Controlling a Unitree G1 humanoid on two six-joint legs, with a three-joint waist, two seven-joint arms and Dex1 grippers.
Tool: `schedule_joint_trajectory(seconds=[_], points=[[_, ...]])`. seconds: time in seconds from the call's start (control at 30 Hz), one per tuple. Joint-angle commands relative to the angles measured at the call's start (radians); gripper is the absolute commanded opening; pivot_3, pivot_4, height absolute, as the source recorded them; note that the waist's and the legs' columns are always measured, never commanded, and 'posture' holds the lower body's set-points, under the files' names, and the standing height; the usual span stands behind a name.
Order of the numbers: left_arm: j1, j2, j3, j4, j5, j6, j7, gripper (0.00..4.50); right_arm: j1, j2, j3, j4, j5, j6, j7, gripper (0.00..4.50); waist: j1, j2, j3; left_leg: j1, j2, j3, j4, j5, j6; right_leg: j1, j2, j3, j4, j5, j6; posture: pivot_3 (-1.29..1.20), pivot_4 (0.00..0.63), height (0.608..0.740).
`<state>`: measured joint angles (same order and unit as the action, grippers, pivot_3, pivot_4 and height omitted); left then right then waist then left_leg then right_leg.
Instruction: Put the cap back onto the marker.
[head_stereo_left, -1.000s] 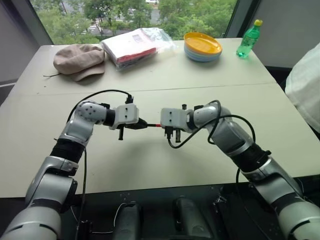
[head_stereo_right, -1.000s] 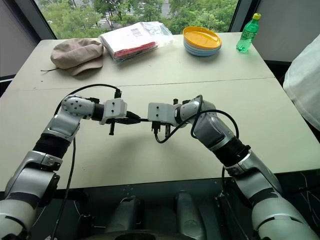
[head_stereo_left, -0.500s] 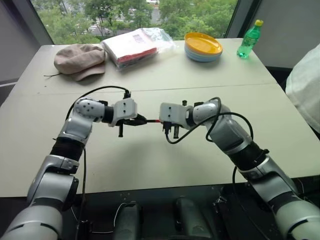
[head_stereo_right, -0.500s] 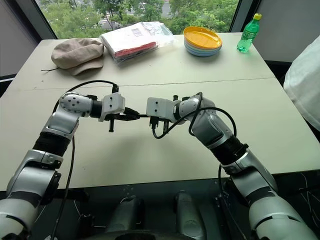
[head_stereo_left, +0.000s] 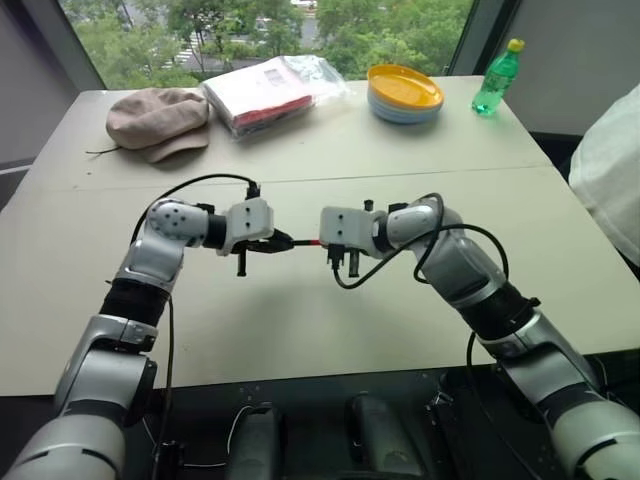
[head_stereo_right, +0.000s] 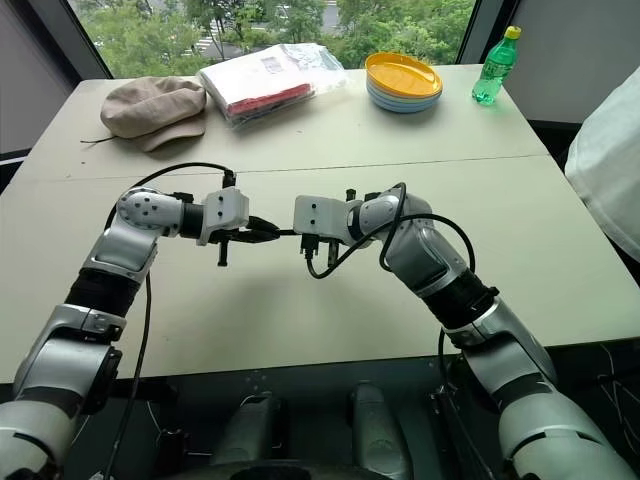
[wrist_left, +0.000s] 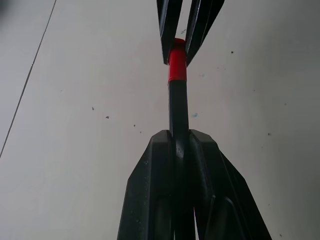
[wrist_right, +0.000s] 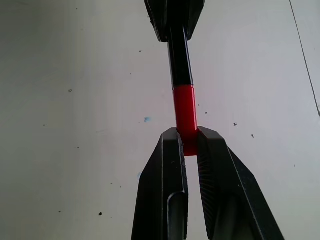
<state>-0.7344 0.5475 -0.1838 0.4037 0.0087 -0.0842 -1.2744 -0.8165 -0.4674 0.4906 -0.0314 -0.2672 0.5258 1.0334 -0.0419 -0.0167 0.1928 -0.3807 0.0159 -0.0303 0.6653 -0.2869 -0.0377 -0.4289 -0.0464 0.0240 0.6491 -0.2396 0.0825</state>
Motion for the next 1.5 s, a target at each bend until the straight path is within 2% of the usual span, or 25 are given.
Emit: schedule_joint_trajectory(seconds=[0.03, 0.13, 0.27, 0.3, 0.43, 0.57, 0.83, 0.97, 1.2, 1.5], points=[[0.024, -0.009, -0.007, -0.08, -0.032, 0.022, 0.011, 0.0, -0.036, 0.012, -0.031, -0.025, 0.032, -0.058, -0.003, 0.87, 0.0, 0.0, 0.0, 0.0, 0.0, 0.0, 0.0, 0.0, 0.0, 0.0, 0.0, 0.0, 0.0, 0.0, 0.0, 0.0, 0.15, 0.74], [0.052, 0.004, -0.001, -0.115, -0.032, 0.051, 0.028, 0.0, -0.036, -0.006, -0.036, -0.007, 0.03, -0.07, -0.004, 2.2, 0.0, 0.0, 0.0, 0.0, 0.0, 0.0, 0.0, 0.0, 0.0, 0.0, 0.0, 0.0, 0.0, 0.0, 0.0, 0.0, 0.15, 0.74], [0.108, 0.042, 0.019, -0.15, -0.027, 0.095, 0.072, 0.0, -0.034, -0.05, -0.065, -0.005, 0.041, -0.058, 0.005, 4.33, 0.0, 0.0, 0.0, 0.0, 0.0, 0.0, 0.0, 0.0, 0.0, 0.0, 0.0, 0.0, 0.0, 0.0, 0.0, 0.0, 0.15, 0.74], [0.121, 0.052, 0.025, -0.157, -0.024, 0.109, 0.09, 0.0, -0.03, -0.063, -0.078, -0.015, 0.053, -0.046, 0.012, 4.42, 0.0, 0.0, 0.0, 0.0, 0.0, 0.0, 0.0, 0.0, 0.0, 0.0, 0.0, 0.0, 0.0, 0.0, 0.0, 0.0, 0.15, 0.74], [0.155, 0.075, 0.043, -0.177, -0.018, 0.155, 0.163, 0.0, -0.014, -0.091, -0.12, -0.046, 0.094, -0.002, 0.021, 4.42, 0.001, 0.0, 0.0, 0.0, 0.0, 0.0, 0.0, 0.0, 0.0, 0.0, 0.0, 0.0, 0.0, 0.0, 0.0, 0.0, 0.15, 0.74], [0.19, 0.025, 0.17, -0.277, -0.069, 0.444, 0.386, 0.0, 0.059, -0.118, -0.203, -0.117, 0.161, 0.085, 0.01, 4.42, 0.004, 0.0, 0.0, 0.0, 0.0, -0.001, 0.0, 0.0, 0.0, 0.0, 0.0, 0.0, 0.0, 0.0, 0.0, 0.0, 0.15, 0.74], [0.282, -0.101, 0.383, -0.587, -0.158, 0.945, 0.711, 0.0, 0.153, -0.112, -0.236, -0.243, 0.233, 0.192, -0.036, 4.42, 0.0, 0.0, 0.0, 0.0, 0.0, -0.001, 0.0, 0.0, 0.0, 0.0, 0.0, 0.0, 0.001, 0.0, 0.0, 0.0, 0.15, 0.74], [0.332, -0.221, 0.503, -0.752, -0.184, 1.202, 0.884, 0.0, 0.162, -0.103, -0.239, -0.255, 0.261, 0.215, -0.069, 4.42, 0.001, 0.0, 0.0, 0.0, 0.0, -0.002, 0.001, 0.0, 0.0, 0.0, -0.001, 0.0, 0.001, 0.0, 0.0, 0.0, 0.15, 0.74], [0.389, -0.295, 0.566, -0.884, -0.187, 1.369, 1.018, 0.0, 0.152, -0.099, -0.214, -0.238, 0.289, 0.201, -0.087, 4.42, 0.003, 0.0, 0.0, 0.0, 0.0, -0.001, 0.001, 0.0, 0.0, 0.0, -0.001, 0.0, 0.001, 0.0, 0.0, 0.0, 0.15, 0.74], [0.41, -0.302, 0.571, -0.909, -0.195, 1.396, 1.077, 0.0, 0.133, -0.124, -0.224, -0.284, 0.407, 0.199, 0.007, 4.42, 0.004, 0.0, 0.0, 0.001, 0.0, -0.001, 0.0, 0.0, 0.0, 0.001, -0.001, 0.0, 0.001, 0.0, 0.0, 0.0, 0.15, 0.74]])
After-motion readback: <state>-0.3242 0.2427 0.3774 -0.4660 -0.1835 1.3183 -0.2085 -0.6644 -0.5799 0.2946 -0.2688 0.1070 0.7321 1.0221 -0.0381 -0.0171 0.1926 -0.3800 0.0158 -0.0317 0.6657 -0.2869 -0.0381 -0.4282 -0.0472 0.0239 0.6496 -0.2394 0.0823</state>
